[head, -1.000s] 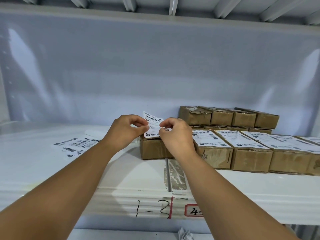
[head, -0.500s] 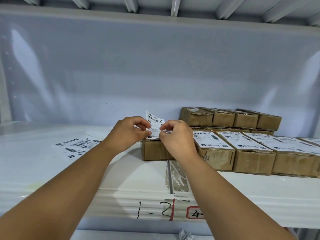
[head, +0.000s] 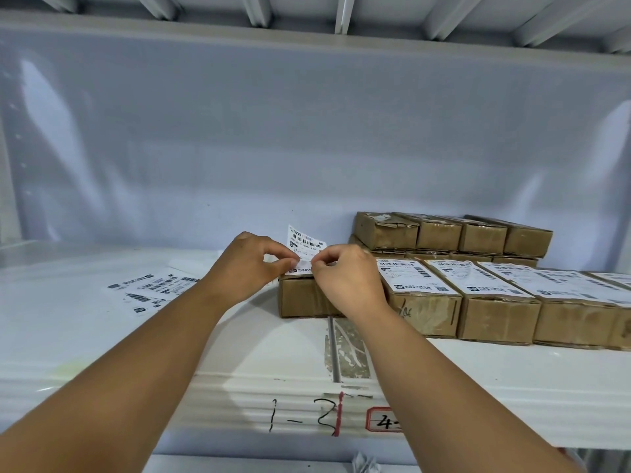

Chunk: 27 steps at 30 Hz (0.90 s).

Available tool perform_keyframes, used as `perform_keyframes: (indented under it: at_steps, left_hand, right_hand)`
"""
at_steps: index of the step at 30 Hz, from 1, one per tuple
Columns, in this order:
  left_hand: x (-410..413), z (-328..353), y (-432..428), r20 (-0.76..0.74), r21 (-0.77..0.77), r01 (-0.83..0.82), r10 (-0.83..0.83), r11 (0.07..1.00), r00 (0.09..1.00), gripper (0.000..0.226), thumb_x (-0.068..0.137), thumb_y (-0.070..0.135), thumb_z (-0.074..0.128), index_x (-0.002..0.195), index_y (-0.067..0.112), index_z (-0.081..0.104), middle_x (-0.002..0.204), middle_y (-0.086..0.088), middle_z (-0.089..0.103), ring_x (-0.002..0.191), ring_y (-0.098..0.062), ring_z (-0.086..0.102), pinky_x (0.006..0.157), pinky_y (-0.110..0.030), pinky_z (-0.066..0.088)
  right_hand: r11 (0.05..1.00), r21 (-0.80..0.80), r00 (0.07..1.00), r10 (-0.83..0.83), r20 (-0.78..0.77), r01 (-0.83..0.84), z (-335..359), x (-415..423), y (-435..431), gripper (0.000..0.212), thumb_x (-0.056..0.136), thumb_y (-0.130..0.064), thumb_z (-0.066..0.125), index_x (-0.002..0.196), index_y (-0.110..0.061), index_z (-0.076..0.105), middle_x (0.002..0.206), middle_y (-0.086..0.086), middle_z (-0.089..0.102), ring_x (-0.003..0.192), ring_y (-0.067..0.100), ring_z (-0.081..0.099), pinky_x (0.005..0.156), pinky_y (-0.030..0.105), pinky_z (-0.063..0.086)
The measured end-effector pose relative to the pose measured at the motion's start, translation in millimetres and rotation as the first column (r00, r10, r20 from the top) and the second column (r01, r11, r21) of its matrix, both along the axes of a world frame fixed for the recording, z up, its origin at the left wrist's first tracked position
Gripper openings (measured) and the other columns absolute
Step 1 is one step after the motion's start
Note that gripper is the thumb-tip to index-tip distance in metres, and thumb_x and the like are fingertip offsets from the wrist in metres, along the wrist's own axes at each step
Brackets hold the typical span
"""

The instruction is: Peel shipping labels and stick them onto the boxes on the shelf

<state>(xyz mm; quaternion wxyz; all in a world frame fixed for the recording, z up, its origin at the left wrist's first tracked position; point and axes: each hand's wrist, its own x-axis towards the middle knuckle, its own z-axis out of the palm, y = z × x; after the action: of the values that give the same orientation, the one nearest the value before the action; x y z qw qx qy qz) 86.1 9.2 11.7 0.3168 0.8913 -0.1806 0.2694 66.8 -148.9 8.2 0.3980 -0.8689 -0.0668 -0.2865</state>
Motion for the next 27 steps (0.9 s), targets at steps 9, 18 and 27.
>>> perform_keyframes:
  at_steps: [9,18,27]
  left_hand:
    - [-3,0,0,-0.076,-0.019,0.026,-0.028,0.999,0.997,0.022,0.093,0.033,0.055,0.102,0.027,0.074,0.103,0.007,0.065,0.111,-0.014,0.050,0.101,-0.030,0.034]
    - [-1,1,1,-0.098,-0.163,0.001,-0.018,0.987,0.995,0.021,0.093,0.027,0.057,0.102,0.017,0.073,0.107,0.008,0.061,0.113,-0.009,0.050,0.094,-0.021,0.031]
    - [-4,-1,5,-0.237,-0.305,0.134,-0.212,0.943,0.948,0.023,0.091,0.011,0.056,0.092,0.030,0.071,0.111,0.008,0.066,0.109,-0.012,0.057,0.100,-0.027,0.038]
  right_hand:
    - [0.990,0.113,0.987,0.096,-0.130,-0.081,4,-6,-3,0.022,0.088,-0.025,0.052,0.097,-0.024,0.072,0.095,-0.003,0.070,0.078,0.014,0.061,0.055,0.019,0.040]
    - [0.982,0.155,0.989,0.119,-0.092,-0.104,6,-7,-4,0.020,0.085,-0.026,0.056,0.074,-0.017,0.070,0.065,-0.007,0.061,0.064,0.011,0.053,0.051,0.021,0.035]
    - [0.735,0.645,0.922,0.369,-0.121,-0.210,12,-4,-5,0.015,0.082,-0.009,0.062,0.072,-0.015,0.071,0.078,-0.001,0.069,0.079,0.014,0.063,0.073,0.025,0.049]
